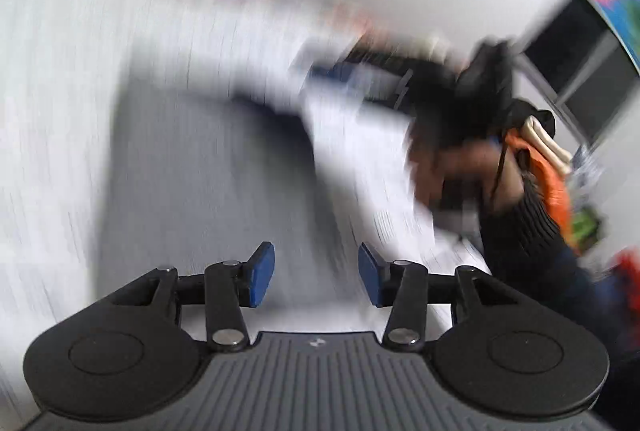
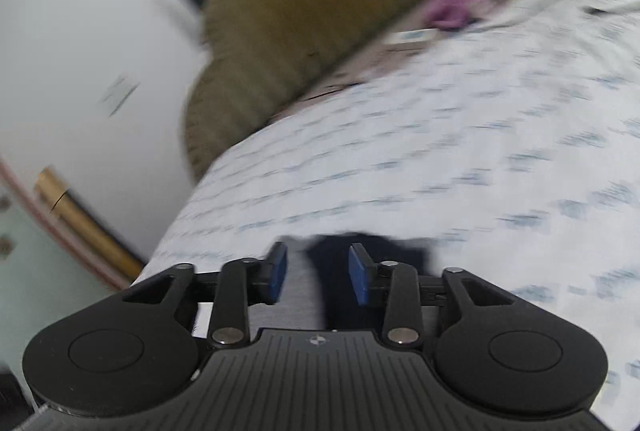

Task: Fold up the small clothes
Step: 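Fold the lifted grey sweater over onto the bundle with the left tool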

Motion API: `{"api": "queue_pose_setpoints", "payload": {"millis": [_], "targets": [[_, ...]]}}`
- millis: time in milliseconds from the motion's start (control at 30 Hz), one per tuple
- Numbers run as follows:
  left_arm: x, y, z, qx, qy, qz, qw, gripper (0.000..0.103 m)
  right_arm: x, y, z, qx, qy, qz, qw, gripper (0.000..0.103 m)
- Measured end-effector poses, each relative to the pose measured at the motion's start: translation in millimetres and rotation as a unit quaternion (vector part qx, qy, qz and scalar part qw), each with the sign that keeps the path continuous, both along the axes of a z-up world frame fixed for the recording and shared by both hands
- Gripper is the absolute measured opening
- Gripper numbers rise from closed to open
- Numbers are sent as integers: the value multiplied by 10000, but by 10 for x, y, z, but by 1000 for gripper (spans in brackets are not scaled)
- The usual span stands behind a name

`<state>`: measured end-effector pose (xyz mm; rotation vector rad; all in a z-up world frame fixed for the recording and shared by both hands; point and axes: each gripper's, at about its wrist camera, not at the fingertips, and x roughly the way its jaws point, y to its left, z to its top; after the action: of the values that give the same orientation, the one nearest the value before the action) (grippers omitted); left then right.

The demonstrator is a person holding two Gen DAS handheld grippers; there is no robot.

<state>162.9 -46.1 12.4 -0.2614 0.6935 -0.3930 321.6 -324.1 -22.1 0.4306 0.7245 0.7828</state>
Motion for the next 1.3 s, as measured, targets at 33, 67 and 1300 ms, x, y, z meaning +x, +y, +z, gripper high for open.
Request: {"api": "queue_pose_setpoints", "payload": {"millis": [33, 67, 1300], "targets": [[37, -71, 12, 518, -569, 187, 9969, 57, -2, 130, -7, -106, -73, 136, 9998, 51], [127, -141, -50, 1068, -976, 403, 9887, 59, 5, 259, -26, -297, -131, 240, 9992, 52], [871, 1126, -621, -702, 283, 1385, 9875, 86, -300, -305, -467, -312, 410, -1252, 9908, 84]]}}
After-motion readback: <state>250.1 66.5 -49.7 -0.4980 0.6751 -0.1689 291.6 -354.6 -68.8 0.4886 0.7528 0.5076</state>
